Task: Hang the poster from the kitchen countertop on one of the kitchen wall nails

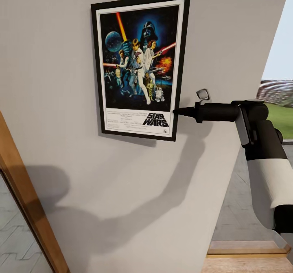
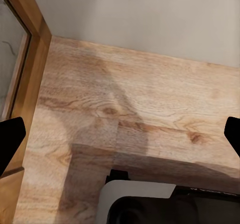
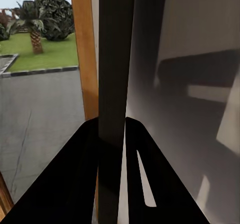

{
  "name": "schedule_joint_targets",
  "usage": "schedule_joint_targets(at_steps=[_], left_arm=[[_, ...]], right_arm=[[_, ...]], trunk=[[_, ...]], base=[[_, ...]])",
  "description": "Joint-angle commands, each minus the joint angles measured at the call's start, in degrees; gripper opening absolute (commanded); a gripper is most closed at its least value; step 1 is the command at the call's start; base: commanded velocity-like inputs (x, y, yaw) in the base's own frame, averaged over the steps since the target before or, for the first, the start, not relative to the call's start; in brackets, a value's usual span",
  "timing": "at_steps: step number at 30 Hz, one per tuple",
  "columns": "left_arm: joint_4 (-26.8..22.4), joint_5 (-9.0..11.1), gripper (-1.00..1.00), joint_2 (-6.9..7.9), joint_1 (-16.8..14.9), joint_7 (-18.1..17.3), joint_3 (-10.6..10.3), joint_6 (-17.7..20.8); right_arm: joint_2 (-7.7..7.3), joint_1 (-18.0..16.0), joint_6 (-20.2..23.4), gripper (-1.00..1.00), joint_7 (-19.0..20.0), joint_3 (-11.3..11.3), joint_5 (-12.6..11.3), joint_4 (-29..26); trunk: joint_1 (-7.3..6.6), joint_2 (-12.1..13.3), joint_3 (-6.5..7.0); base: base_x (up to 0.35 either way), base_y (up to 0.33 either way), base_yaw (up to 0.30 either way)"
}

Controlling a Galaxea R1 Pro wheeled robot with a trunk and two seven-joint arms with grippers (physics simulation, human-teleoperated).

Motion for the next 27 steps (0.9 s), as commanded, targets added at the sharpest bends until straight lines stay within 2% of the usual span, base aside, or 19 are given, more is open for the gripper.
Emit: schedule_joint_targets(at_steps=[1, 14, 16, 20, 27], left_arm=[[0.0, 0.0, 1.0, -0.03, 0.0, -0.4, 0.3, 0.0], [0.0, 0.0, 1.0, -0.03, 0.0, -0.4, 0.3, 0.0], [0.0, 0.0, 1.0, -0.03, 0.0, -0.4, 0.3, 0.0], [0.0, 0.0, 1.0, -0.03, 0.0, -0.4, 0.3, 0.0], [0.0, 0.0, 1.0, -0.03, 0.0, -0.4, 0.3, 0.0]], right_arm=[[-0.06, 0.0, 0.5, -1.0, 0.0, 0.1, -0.2, 0.0], [-0.06, 0.0, 0.4, -1.0, 0.1, 0.3, -0.3, -0.1], [-0.06, 0.2, -1.2, -1.0, 0.2, 0.3, -0.3, -0.1], [-0.26, 0.8, -2.4, -1.0, 2.8, 0.3, -0.3, -0.1], [-0.32, 1.5, -3.5, -1.0, 3.4, 0.3, -0.3, -0.1]], trunk=[[0.02, 0.0, -0.01], [0.02, 0.0, -0.01], [0.02, 0.0, -0.01], [0.02, 0.0, -0.01], [0.02, 0.0, -0.01]], base=[[0.0, 0.0, 0.0], [0.0, 0.0, 0.0], [0.0, 0.0, 0.0], [0.0, 0.0, 0.0], [0.0, 0.0, 0.0]])
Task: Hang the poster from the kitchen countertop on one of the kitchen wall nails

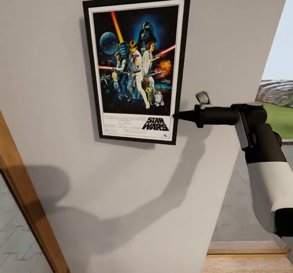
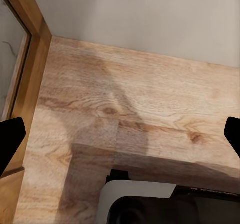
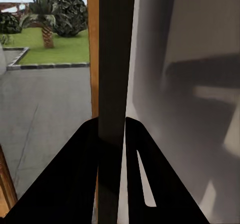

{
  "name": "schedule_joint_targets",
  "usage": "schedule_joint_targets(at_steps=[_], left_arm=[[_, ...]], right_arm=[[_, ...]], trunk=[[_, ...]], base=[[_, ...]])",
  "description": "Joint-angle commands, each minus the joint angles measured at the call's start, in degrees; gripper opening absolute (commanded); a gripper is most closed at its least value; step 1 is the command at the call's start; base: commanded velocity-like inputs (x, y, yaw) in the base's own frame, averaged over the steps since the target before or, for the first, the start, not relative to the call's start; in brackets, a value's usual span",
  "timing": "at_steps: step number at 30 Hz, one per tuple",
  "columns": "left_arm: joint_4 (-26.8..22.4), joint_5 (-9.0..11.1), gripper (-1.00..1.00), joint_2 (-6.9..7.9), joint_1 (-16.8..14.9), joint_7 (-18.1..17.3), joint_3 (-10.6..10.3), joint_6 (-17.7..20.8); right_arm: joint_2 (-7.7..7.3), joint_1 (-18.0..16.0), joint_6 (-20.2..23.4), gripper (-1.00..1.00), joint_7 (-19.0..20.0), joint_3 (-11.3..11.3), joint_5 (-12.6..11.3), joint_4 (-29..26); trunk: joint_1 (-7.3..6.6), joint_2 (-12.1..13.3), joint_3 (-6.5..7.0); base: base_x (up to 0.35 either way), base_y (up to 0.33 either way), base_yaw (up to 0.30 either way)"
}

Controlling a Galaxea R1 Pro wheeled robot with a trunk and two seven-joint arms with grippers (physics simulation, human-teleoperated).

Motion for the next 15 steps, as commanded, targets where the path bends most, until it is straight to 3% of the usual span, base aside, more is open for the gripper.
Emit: schedule_joint_targets(at_steps=[1, 15], left_arm=[[0.0, 0.0, 1.0, -0.03, 0.0, -0.4, 0.3, 0.0], [0.0, 0.0, 1.0, -0.03, 0.0, -0.4, 0.3, 0.0]], right_arm=[[-0.06, 0.1, 0.3, -1.0, 0.1, 0.1, -0.4, 0.0], [-0.07, 2.2, -2.2, -1.0, 1.0, 0.1, -0.3, 0.2]], trunk=[[0.02, 0.0, -0.01], [0.02, 0.0, -0.01]], base=[[0.0, 0.0, 0.0], [0.0, 0.0, 0.0]])
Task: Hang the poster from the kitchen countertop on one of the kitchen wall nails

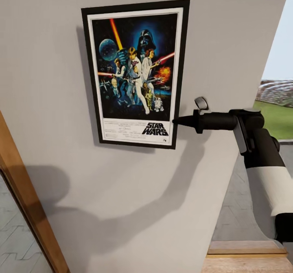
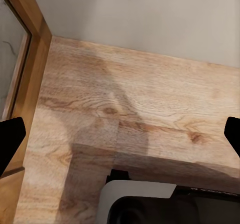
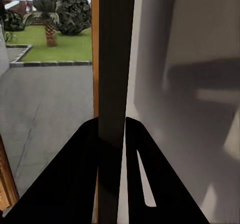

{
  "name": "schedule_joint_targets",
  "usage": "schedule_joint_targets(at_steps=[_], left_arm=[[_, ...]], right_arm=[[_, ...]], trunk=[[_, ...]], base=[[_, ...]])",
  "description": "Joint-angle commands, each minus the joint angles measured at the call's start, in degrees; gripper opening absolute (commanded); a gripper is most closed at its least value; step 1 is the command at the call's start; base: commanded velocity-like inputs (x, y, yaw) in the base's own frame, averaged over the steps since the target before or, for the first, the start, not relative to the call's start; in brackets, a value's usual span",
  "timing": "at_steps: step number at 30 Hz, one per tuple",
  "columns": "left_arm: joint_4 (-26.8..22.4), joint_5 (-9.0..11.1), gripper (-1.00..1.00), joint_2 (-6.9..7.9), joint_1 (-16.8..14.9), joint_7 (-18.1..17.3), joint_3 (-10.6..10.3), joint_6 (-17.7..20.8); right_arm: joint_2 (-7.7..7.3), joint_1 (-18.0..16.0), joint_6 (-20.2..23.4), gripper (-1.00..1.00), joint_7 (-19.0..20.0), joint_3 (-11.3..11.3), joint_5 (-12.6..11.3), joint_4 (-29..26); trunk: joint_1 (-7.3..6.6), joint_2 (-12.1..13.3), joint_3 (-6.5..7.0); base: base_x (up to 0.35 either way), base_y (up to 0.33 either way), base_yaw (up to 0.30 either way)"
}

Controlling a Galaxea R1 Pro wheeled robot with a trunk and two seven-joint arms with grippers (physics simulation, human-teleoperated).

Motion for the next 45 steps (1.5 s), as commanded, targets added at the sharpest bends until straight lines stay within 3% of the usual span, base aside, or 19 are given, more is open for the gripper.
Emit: schedule_joint_targets(at_steps=[1, 26, 45], left_arm=[[0.0, 0.0, 1.0, -0.03, 0.0, -0.5, 0.3, 0.0], [0.0, 0.0, 1.0, -0.03, 0.0, -0.4, 0.3, 0.0], [0.0, 0.0, 1.0, -0.03, 0.0, -0.5, 0.3, 0.0]], right_arm=[[-0.06, 0.1, 0.7, -1.0, 0.2, 0.1, -0.4, 0.0], [-0.06, 0.5, -2.5, -1.0, 1.3, 0.1, -0.4, 0.1], [-0.15, 3.1, -2.6, -1.0, 1.3, 0.0, -0.4, 0.0]], trunk=[[0.02, 0.0, -0.01], [0.02, 0.0, -0.01], [0.02, 0.0, -0.01]], base=[[0.0, 0.0, 0.0], [0.0, 0.0, 0.0], [0.0, 0.0, 0.0]])
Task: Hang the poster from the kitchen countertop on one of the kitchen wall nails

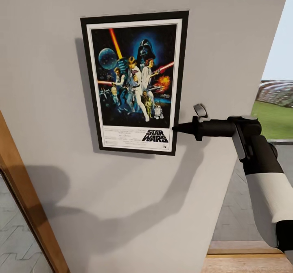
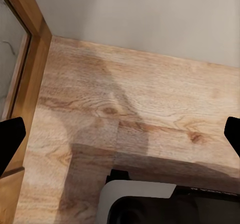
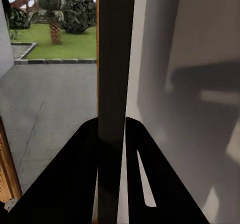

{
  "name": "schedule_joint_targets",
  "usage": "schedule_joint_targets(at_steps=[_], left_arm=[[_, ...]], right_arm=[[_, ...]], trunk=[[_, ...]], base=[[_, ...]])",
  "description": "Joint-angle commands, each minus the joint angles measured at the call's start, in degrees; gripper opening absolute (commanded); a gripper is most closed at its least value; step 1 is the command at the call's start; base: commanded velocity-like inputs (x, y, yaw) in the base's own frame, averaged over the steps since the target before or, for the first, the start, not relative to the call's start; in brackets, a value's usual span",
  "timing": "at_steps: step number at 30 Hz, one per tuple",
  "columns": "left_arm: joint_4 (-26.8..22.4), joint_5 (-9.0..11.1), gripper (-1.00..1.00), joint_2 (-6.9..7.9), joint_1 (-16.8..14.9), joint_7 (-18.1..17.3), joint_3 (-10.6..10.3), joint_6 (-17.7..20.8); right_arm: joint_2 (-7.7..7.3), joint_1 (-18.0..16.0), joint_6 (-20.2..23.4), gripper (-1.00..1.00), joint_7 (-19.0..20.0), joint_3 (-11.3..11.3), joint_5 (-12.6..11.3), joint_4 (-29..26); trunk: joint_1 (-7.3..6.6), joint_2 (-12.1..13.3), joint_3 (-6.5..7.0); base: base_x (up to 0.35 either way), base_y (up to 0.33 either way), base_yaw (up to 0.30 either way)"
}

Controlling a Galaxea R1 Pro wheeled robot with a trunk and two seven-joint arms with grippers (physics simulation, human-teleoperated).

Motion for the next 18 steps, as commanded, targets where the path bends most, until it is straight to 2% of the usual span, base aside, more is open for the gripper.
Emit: schedule_joint_targets(at_steps=[1, 18], left_arm=[[0.0, 0.0, 1.0, -0.03, 0.0, -0.4, 0.3, 0.0], [0.0, 0.0, 1.0, -0.03, 0.0, -0.4, 0.3, 0.0]], right_arm=[[-0.06, 0.1, 0.8, -1.0, 0.1, 0.1, -0.4, 0.0], [-0.81, 1.0, 0.7, -1.0, 0.1, 0.1, -0.4, 0.0]], trunk=[[0.02, 0.0, -0.01], [0.02, 0.0, -0.01]], base=[[0.0, 0.0, 0.0], [0.0, 0.0, 0.0]])
